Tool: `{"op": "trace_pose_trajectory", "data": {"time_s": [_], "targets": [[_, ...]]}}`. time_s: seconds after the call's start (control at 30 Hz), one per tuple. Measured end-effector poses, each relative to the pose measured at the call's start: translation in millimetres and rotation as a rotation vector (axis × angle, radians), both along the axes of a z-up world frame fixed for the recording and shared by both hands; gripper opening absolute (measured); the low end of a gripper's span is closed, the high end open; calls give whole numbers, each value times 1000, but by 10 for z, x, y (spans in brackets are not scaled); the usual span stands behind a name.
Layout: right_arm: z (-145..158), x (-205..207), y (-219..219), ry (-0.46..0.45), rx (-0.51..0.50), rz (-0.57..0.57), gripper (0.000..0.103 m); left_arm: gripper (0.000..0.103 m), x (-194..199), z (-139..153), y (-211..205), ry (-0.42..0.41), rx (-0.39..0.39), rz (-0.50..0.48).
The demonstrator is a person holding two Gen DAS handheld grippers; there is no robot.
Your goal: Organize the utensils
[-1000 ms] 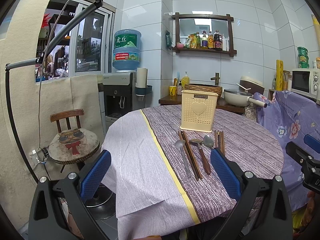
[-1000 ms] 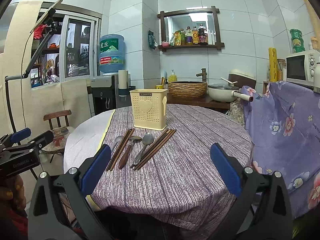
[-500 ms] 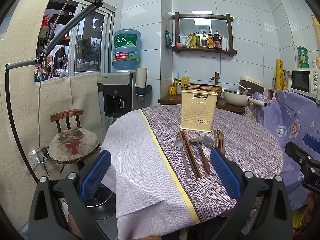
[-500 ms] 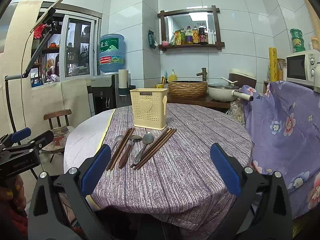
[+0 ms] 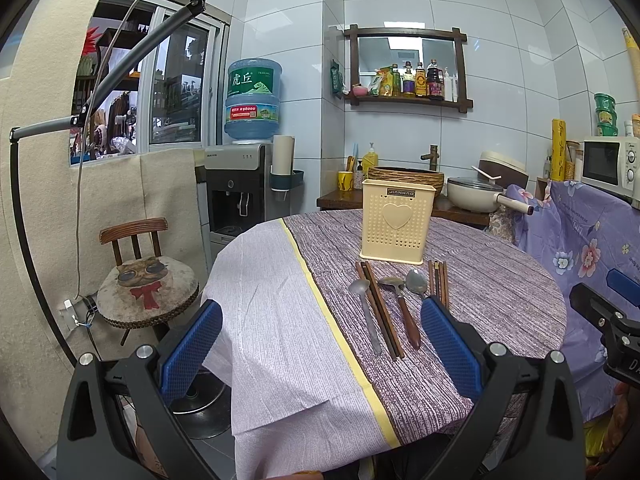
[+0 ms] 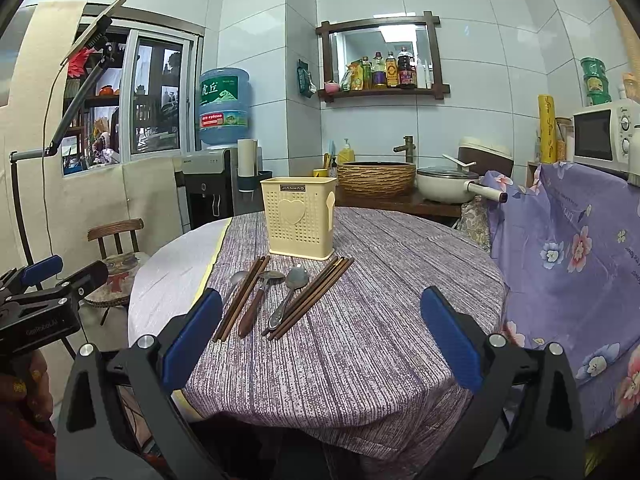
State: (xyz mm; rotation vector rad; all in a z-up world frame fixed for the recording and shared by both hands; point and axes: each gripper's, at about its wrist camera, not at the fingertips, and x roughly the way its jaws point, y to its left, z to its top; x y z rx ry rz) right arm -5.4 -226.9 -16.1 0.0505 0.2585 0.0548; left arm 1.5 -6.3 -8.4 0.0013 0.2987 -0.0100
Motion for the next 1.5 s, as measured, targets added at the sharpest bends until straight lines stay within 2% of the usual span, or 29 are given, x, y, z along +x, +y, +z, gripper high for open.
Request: {"op": "trace_pose_trajectory", "data": {"time_s": [0.4,0.57,0.7,1.03,1.2,1.5], "targets": [[-25,27,23,10,0,-2,98,98,30,-46,-20,14,5,2],[-146,209,75,65,-26,-18,98,98,320,-181,-34,108,17,15],[-272,476,24,141,-39,-26,98,98,664,-316,-3,230,12,9],[-469,1138,-113,307,11,14,98,98,1123,-342,-43,310,87,-29],[-514,1436,-172,376,37,37,98,87,1400,-390,-23,373,77,-55],[-485,1803,-228,457,39,63,97,74,1750,-392,-38,439,75,-81]]}}
